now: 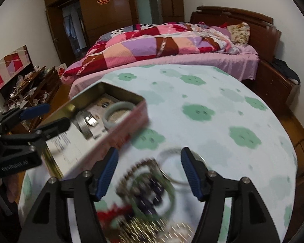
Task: Organize jewelry
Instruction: 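Withdraw both open grippers from the tin back toward the jewelry pile, then grasp the dark beaded bracelet with the left gripper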
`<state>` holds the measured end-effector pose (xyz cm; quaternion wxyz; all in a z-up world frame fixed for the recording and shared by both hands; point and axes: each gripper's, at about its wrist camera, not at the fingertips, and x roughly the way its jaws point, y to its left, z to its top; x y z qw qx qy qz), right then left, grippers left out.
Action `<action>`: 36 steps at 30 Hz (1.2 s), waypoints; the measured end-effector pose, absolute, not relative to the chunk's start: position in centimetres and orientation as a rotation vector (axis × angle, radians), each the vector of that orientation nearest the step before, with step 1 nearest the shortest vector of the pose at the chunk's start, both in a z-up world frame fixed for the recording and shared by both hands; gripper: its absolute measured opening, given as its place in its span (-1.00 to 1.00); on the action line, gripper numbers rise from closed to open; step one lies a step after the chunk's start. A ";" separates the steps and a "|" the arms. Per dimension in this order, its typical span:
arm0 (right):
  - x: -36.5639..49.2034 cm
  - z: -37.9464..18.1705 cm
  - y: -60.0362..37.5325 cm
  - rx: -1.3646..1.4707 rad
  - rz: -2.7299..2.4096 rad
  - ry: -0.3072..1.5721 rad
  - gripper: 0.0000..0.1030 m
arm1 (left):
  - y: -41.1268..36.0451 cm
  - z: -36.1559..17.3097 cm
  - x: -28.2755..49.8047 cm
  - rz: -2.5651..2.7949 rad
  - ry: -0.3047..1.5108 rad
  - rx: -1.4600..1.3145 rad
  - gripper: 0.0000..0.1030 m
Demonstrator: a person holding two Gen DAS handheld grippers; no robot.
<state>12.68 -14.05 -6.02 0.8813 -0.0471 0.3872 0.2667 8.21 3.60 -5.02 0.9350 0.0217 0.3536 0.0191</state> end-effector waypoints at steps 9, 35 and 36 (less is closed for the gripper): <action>10.2 -8.0 -20.8 -0.027 0.440 0.849 0.33 | -2.1 -5.7 5.0 -0.085 0.704 0.114 0.46; 8.9 -10.0 -23.1 0.030 0.387 0.824 0.33 | -6.8 -9.0 7.9 -0.301 0.803 0.116 -0.85; 8.8 -10.1 -22.9 0.028 0.388 0.825 0.33 | -6.7 -9.0 7.8 -0.304 0.803 0.111 -0.85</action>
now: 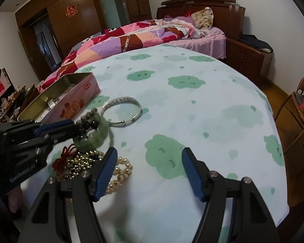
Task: Organize jewelry
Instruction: 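Grasp the dark beaded bracelet with the left gripper, then grasp the green jade bangle with the right gripper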
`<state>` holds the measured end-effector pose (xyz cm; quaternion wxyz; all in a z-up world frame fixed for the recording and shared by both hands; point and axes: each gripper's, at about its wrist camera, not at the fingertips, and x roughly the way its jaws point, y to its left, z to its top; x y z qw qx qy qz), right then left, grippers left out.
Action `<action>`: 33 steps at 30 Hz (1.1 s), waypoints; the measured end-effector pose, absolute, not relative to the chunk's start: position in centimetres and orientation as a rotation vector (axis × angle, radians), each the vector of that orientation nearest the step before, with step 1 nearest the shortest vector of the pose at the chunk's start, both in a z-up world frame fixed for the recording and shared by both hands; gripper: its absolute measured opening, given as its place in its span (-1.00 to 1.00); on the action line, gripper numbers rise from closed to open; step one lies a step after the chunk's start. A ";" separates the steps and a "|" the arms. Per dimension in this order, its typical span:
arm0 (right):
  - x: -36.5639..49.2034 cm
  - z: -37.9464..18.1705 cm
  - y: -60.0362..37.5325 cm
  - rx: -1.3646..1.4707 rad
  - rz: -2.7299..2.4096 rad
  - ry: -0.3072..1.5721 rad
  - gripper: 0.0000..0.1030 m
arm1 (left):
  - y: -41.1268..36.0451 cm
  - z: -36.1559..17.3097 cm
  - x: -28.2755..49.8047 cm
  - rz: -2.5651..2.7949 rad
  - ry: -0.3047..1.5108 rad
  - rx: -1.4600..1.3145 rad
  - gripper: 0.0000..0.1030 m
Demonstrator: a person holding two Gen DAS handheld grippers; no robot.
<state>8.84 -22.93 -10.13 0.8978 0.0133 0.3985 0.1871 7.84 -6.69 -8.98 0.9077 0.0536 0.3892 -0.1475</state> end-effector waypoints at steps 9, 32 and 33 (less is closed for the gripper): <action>8.6 -9.8 -23.2 0.048 0.389 0.812 0.33 | -4.8 -6.1 6.0 -0.292 0.721 0.056 -0.86; 11.0 -9.8 -18.2 0.110 0.557 0.917 -0.83 | -3.0 -4.7 5.5 -0.258 0.646 0.043 -0.86; 10.8 -9.6 -18.4 0.113 0.555 0.907 -0.84 | -3.0 -4.6 5.4 -0.254 0.639 0.043 -0.86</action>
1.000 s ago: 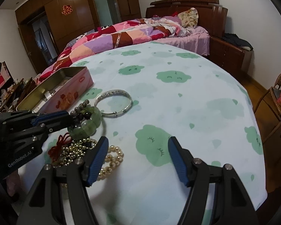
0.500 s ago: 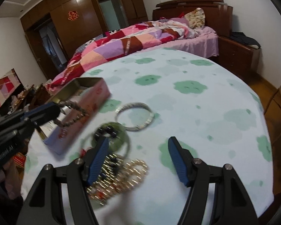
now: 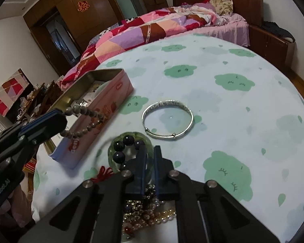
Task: Organize jewelry
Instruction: 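Grasp the green jade bangle with the right gripper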
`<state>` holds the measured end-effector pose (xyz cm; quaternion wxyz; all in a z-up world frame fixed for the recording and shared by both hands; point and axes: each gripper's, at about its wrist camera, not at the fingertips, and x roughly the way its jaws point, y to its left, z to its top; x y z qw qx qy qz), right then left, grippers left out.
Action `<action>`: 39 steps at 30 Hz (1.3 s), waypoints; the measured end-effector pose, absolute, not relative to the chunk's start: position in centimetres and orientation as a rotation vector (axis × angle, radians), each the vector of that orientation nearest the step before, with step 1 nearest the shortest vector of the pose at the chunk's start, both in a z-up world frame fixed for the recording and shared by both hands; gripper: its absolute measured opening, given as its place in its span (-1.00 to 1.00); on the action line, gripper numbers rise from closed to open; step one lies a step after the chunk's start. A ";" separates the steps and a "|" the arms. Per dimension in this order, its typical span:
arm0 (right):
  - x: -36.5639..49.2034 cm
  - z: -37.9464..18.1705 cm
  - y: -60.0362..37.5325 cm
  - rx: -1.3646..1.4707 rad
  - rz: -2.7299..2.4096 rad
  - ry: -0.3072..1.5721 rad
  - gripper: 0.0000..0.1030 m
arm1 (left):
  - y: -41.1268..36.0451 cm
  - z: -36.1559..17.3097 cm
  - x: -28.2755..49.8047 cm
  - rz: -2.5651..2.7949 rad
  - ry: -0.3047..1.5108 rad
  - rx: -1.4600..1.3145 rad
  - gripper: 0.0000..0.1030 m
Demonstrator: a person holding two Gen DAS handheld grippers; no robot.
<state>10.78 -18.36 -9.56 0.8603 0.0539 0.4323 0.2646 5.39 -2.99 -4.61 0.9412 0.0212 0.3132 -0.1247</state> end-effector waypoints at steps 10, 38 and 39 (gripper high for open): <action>10.2 -8.1 -18.8 0.113 0.542 0.835 -0.85 | -2.2 -3.4 4.4 -0.240 0.598 0.036 -0.86; 11.4 -8.2 -18.7 0.081 0.540 0.898 -0.83 | -1.4 -3.3 4.6 -0.235 0.602 0.019 -0.86; 11.4 -7.9 -18.7 0.080 0.537 0.888 -0.83 | -1.3 -3.0 4.5 -0.233 0.595 0.018 -0.86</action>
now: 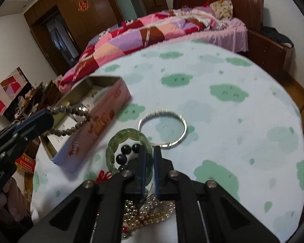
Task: Organize jewelry
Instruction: 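Grasp the green jade bangle with the right gripper, then lower the beaded bracelet into the tin with the left gripper while the right gripper places the green bangle there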
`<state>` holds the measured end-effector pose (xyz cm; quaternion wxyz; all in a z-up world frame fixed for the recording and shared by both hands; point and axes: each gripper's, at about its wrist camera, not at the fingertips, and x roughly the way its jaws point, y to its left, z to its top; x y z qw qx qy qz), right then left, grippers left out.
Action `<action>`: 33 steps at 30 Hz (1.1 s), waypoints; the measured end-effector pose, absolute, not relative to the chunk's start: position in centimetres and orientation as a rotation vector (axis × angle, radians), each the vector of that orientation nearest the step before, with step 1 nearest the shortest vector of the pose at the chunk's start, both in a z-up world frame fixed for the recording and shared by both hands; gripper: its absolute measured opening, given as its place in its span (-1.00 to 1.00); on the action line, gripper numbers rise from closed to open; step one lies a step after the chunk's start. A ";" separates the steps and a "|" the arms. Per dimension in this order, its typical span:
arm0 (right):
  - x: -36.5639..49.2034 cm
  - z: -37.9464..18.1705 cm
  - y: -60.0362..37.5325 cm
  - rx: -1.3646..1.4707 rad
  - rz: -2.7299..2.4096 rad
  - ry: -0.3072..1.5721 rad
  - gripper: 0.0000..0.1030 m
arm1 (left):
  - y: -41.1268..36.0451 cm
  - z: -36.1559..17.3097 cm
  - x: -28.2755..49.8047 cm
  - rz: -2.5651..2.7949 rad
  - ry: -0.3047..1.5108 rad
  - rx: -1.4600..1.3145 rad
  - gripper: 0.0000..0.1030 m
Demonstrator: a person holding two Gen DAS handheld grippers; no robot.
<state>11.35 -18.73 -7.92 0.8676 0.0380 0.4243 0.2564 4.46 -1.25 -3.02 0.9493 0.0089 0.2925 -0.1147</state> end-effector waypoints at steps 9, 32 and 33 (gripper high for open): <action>11.5 -4.9 -17.5 0.053 0.560 0.808 -0.83 | 0.4 -1.4 4.2 -0.195 0.547 0.013 -0.85; 14.2 -3.1 -8.9 -0.066 0.676 0.758 -0.83 | 6.6 -2.4 8.2 -0.059 0.577 0.002 -0.85; 14.3 -3.1 -8.6 -0.069 0.678 0.758 -0.83 | 6.8 -2.6 8.5 -0.056 0.582 0.002 -0.85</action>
